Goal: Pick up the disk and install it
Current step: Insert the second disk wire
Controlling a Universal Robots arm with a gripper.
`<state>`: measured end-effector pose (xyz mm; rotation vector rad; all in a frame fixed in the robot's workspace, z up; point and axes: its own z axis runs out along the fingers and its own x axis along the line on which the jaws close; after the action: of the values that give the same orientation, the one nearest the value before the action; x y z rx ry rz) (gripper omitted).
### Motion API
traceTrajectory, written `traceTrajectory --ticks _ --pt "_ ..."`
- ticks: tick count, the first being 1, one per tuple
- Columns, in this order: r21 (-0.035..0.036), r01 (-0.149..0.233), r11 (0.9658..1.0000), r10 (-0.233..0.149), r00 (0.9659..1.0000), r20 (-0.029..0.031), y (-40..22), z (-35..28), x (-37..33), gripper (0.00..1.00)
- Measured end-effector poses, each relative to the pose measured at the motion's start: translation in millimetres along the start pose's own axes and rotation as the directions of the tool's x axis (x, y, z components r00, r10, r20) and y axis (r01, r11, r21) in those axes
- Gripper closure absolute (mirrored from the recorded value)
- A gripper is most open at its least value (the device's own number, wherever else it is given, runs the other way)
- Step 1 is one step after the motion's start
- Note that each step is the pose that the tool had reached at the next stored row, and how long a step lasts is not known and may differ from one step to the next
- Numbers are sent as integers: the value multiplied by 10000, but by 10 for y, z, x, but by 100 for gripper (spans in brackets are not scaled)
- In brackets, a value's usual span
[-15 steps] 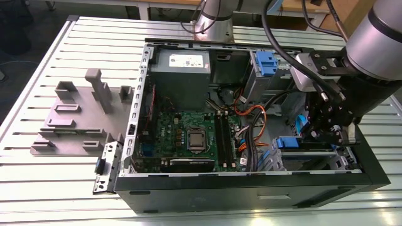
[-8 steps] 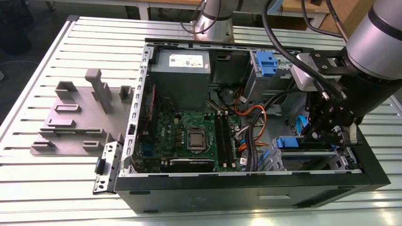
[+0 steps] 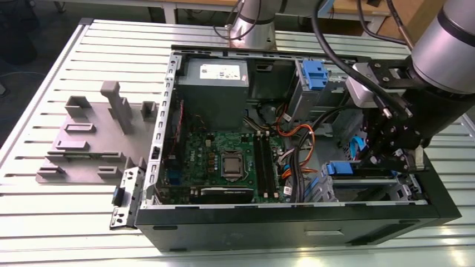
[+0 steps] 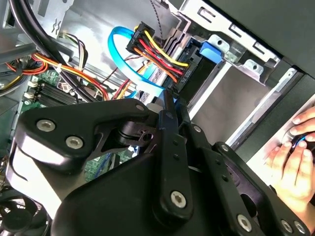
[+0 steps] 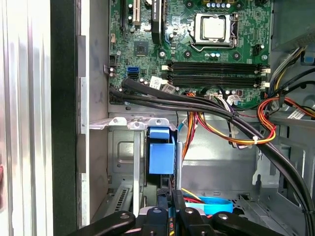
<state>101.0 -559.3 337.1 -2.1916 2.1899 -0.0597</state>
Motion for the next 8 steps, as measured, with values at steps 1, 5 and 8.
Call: traceTrajectory --ticks 1,5,8 --pt "-2 -7 10000 7 10000 0 -5 0 0 84" --pt "-15 -54 10000 54 10000 -3 -7 0 0 84" --pt "-21 -107 9999 107 9999 -8 -7 3 1 84"
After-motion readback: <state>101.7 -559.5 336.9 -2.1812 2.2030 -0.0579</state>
